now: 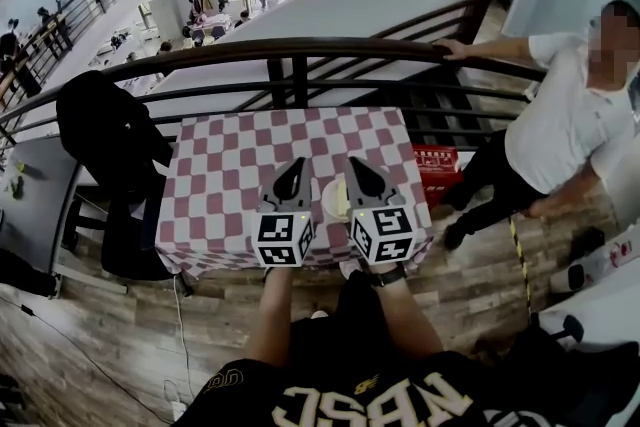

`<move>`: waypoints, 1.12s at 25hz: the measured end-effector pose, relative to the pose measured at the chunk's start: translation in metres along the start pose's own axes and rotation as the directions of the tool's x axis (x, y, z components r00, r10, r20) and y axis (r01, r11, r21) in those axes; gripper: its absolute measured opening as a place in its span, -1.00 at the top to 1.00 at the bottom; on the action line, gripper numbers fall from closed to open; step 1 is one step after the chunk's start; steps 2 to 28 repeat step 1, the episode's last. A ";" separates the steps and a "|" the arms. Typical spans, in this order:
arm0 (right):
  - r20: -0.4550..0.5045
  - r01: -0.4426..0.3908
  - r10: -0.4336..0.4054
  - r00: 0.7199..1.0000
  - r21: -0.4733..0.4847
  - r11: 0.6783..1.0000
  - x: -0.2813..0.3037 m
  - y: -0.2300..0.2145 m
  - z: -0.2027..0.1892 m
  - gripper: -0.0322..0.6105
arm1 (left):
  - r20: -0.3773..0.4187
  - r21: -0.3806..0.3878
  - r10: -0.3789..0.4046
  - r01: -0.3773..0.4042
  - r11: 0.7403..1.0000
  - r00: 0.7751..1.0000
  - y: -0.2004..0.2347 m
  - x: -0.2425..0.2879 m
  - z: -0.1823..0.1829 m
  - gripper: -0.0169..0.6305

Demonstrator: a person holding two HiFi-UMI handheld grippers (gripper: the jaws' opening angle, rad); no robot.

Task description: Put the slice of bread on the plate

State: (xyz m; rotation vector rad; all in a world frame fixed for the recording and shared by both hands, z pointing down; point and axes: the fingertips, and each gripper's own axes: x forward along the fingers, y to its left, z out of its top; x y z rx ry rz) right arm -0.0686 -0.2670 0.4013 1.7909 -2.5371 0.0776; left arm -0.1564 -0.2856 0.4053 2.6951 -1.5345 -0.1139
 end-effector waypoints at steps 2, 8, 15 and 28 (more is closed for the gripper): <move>0.004 0.004 -0.004 1.000 -0.008 1.000 -0.004 0.011 0.000 0.86 | 0.007 -0.003 -0.008 0.008 1.000 1.000 0.002 -0.010 0.001 0.89; 0.004 0.004 -0.004 1.000 -0.008 1.000 -0.004 0.011 0.000 0.86 | 0.007 -0.003 -0.008 0.008 1.000 1.000 0.002 -0.010 0.001 0.89; 0.004 0.004 -0.004 1.000 -0.008 1.000 -0.004 0.011 0.000 0.86 | 0.007 -0.003 -0.008 0.008 1.000 1.000 0.002 -0.010 0.001 0.89; 0.004 0.004 -0.004 1.000 -0.008 1.000 -0.004 0.011 0.000 0.86 | 0.007 -0.003 -0.008 0.008 1.000 1.000 0.002 -0.010 0.001 0.89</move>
